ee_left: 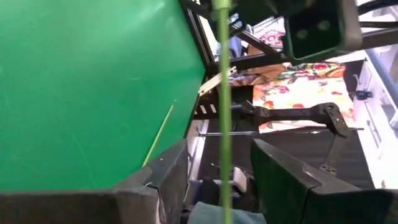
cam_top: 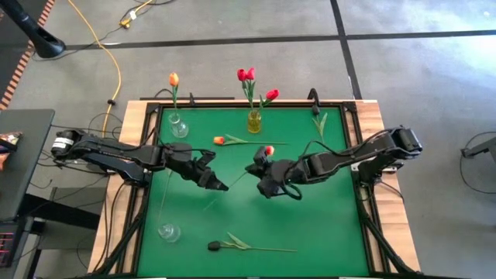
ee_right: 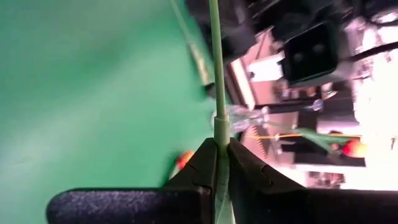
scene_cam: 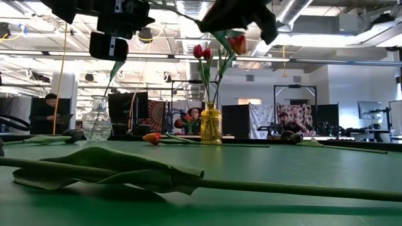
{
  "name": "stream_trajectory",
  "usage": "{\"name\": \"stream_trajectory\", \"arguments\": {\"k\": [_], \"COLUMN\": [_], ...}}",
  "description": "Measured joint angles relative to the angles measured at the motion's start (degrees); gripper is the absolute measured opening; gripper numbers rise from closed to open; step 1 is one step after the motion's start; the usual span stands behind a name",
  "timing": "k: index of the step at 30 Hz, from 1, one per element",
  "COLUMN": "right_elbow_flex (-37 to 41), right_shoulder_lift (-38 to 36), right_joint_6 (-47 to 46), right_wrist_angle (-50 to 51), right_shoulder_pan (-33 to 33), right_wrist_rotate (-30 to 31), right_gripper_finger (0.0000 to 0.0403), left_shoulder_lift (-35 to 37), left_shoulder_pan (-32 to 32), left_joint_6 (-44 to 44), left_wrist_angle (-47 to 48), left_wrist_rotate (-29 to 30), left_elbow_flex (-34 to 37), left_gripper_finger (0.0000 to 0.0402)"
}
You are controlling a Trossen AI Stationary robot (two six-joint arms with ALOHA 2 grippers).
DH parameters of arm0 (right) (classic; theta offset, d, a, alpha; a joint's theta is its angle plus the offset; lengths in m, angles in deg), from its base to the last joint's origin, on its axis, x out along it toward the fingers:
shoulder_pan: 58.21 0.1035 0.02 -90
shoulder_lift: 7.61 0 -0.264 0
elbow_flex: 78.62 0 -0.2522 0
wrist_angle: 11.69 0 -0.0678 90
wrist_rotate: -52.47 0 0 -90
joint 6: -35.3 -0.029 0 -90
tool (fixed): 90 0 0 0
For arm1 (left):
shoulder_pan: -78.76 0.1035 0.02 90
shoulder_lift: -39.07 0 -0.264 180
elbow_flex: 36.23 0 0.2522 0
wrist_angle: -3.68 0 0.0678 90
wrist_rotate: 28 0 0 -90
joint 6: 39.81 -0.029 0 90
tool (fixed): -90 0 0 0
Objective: Sort flowers into vase by color
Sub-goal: Put the bottom orange flower into the top transparent vase
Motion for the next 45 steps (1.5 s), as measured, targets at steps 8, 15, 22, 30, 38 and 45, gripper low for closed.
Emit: {"name": "stream_trajectory", "arguments": {"k": [8, 15, 22, 30, 38, 45], "right_elbow_flex": [0.0, 0.0, -0.02, -0.02, -0.02, -0.02], "right_shoulder_lift": [0.0, 0.44, 0.42, 0.42, 0.42, 0.42], "right_joint_6": [4.22, 5.46, 5.58, 5.67, 5.65, 5.53], "right_wrist_angle": [-4.46, -4.57, -4.62, -4.36, -4.54, -4.6], "right_shoulder_pan": [-0.66, -1.19, -1.43, -1.28, -0.99, -0.9], "right_wrist_rotate": [-0.03, -0.07, -0.34, -4.5, -4.75, -4.77], "right_gripper_finger": [0.0052, 0.0052, 0.0052, 0.0052, 0.0052, 0.0052], "left_shoulder_lift": [0.0, 0.0, 0.0, 0.0, 0.0, 0.0], "left_shoulder_pan": [-0.02, 0.0, 0.09, 0.43, 1.38, 1.36], "left_joint_6": [0.11, -0.51, -2.15, -3.56, -4.69, -5.53], "left_wrist_angle": [-0.04, -0.02, -0.02, -0.02, -0.02, -0.02], "left_wrist_rotate": [2.84, 2.09, 0.46, -1.68, -5.85, -6.29], "left_elbow_flex": [0.0, 0.0, 0.0, 0.0, 0.0, -0.01], "left_gripper_finger": [0.0163, 0.016, 0.0117, 0.0076, 0.0073, 0.0047]}}
